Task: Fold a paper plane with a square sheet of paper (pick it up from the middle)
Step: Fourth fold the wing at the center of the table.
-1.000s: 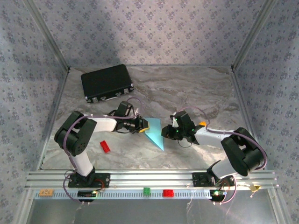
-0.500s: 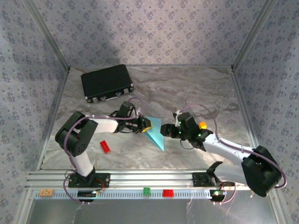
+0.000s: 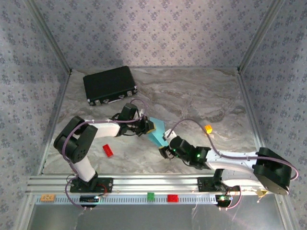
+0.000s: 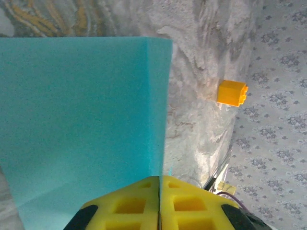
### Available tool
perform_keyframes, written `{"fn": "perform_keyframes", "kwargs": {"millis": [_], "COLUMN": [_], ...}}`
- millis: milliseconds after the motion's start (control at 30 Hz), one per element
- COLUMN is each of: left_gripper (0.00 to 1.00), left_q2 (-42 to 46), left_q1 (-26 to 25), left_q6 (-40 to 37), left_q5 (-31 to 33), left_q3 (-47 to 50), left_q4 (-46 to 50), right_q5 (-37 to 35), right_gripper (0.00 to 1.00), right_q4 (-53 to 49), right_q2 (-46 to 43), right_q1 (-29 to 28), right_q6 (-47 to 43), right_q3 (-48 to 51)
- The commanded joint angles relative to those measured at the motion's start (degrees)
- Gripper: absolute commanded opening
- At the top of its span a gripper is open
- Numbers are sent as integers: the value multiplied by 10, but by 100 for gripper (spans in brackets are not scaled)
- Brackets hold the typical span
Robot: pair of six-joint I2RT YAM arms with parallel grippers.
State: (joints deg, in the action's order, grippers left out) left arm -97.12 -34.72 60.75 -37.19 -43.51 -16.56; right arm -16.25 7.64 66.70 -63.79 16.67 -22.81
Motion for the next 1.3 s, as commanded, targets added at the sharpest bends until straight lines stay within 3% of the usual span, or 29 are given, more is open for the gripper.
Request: {"fn": "perform_keyframes", "kwargs": {"millis": [0,333,600,1133,1267], "left_gripper": [11,21,19,14,14], "left_q2": [16,16,13,18,18], "left_q1": [-5,-6,-5,-5,-5], "left_q6": [3,-20,-32,-35,-33], "left_q5": [7,-1,-7,-8,-7], "left_q3": [4,-8,-16,-15,-14], "left_q4": [2,21,30,28,26], "right_q5": [-126,-179,-213,-204,-205], "right_gripper": [53,53,49,46,40], "right_q4": [15,55,72,91,103], "right_q2": [36,129,168,203,203], "right_q1": [-36,-54,-53,-50,-52], "right_q6": [-72,-96,-77,-79,-84], "right_q3": [-20,-52,-58,-56,-53]}}
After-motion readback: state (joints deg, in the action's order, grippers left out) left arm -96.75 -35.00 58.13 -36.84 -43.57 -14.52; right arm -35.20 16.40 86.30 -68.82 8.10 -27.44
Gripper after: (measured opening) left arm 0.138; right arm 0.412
